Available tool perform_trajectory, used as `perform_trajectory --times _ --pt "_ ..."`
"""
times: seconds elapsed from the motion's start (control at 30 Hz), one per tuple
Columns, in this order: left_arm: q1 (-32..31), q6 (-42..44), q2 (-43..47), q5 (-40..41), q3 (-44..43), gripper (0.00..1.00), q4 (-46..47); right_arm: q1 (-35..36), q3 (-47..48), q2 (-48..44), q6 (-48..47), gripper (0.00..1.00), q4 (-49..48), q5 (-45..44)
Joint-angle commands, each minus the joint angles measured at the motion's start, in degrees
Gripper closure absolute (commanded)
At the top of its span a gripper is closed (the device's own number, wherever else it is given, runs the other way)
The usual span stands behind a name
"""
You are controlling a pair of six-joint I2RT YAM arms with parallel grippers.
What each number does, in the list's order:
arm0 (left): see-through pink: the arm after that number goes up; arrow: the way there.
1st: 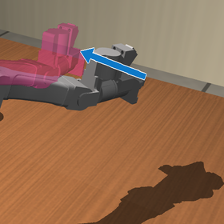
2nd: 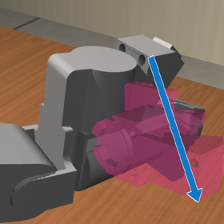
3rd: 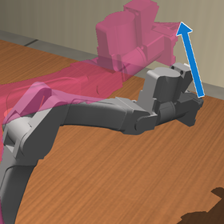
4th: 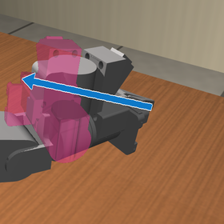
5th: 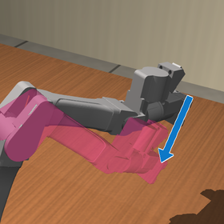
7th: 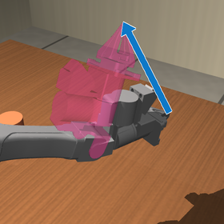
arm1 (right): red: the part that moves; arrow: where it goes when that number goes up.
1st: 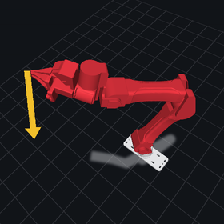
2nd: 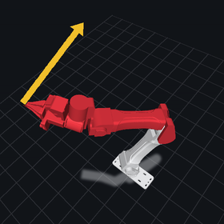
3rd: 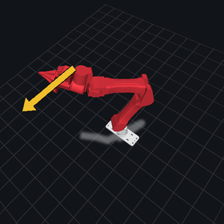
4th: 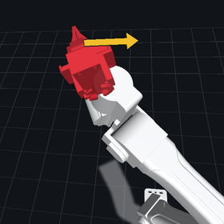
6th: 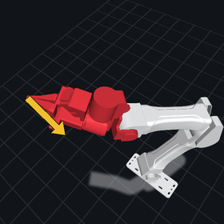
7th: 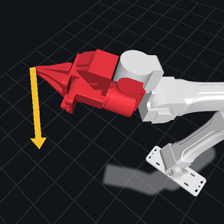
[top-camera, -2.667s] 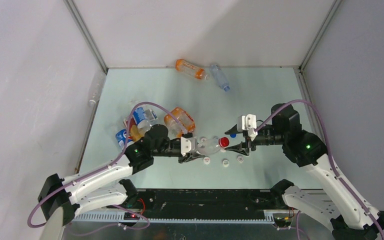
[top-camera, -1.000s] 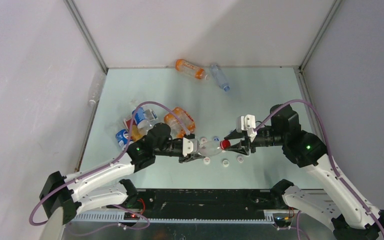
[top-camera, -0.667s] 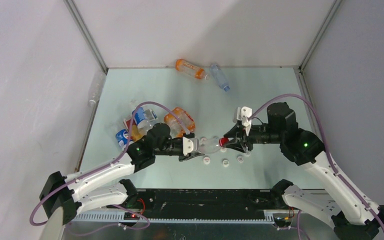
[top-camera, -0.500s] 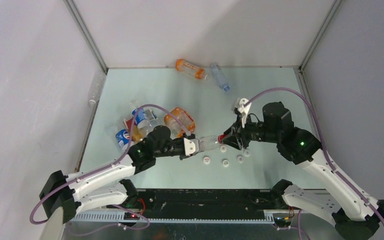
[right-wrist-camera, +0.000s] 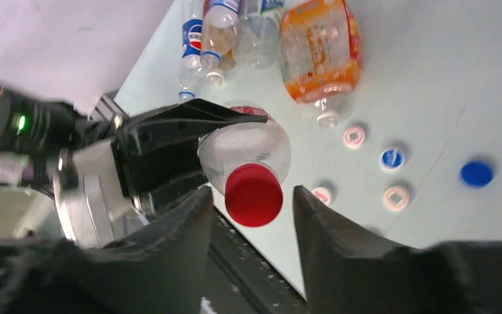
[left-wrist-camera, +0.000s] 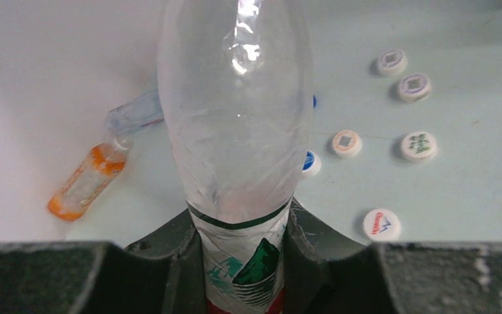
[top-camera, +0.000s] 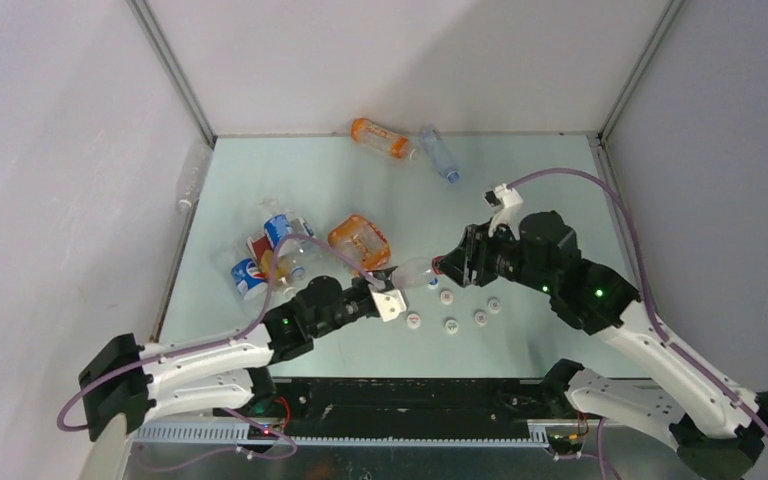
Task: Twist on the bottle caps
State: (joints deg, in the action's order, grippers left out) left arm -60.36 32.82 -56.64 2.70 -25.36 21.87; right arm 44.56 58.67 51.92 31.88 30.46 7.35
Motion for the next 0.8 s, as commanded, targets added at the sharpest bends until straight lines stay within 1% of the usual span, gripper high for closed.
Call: perform_trajectory --times 0.0,0.03,0.07,0.1,0.13,0.17,0.27,0.3,0.33,0.43,0.57,0.77 --pt "4.6 -5.3 3.5 -9.6 -3.3 0.93 -3.3 -0.8 0.3 -6.0 -16.9 0.46 -5.3 5.7" --pt "5.8 -7.3 3.9 -12.9 -4.1 0.92 -5.0 -1.2 0.3 -7.7 -19.6 0.45 -5.0 8.3" --pt "7.5 -8.1 4.6 -18.3 -4.4 0.92 -7.9 -1.4 0.3 -8.5 -24.6 0.43 -4.3 9.2" --pt "8.1 -8.7 4.8 -20.5 -5.2 0.91 -9.5 -1.7 0.3 -9.7 -26.7 0.43 -3.9 10.8" --pt "8.7 -8.6 5.2 -24.0 -5.7 0.91 -12.4 -1.7 0.3 -10.2 -31.4 0.43 -2.8 11.7" --pt "8.8 -8.1 5.4 -25.3 -6.5 0.9 -13.7 -1.7 0.4 -10.8 -37.0 0.43 -1.8 14.2" --pt "9.1 -6.4 5.5 -30.9 -8.9 0.89 -20.4 -1.4 0.5 -11.6 -46.5 0.43 2.5 18.6" --pt "9.2 -6.0 5.1 -32.6 -10.4 0.89 -22.1 -1.1 0.5 -11.7 -51.3 0.44 4.4 20.5" --pt "9.2 -5.4 4.8 -33.4 -11.2 0.89 -25.2 -1.0 0.6 -11.8 -53.3 0.44 5.2 21.3" --pt "9.3 -4.2 3.1 -36.1 -15.0 0.91 -29.8 0.1 0.6 -12.4 -62.4 0.45 8.9 27.0" --pt "9.2 -3.3 1.4 -37.9 -17.2 0.91 -32.0 1.2 0.5 -12.5 -67.2 0.45 10.9 28.3" --pt "9.3 -2.1 -1.3 -40.7 -19.7 0.91 -34.1 1.6 0.6 -12.0 -68.7 0.46 10.3 27.7"
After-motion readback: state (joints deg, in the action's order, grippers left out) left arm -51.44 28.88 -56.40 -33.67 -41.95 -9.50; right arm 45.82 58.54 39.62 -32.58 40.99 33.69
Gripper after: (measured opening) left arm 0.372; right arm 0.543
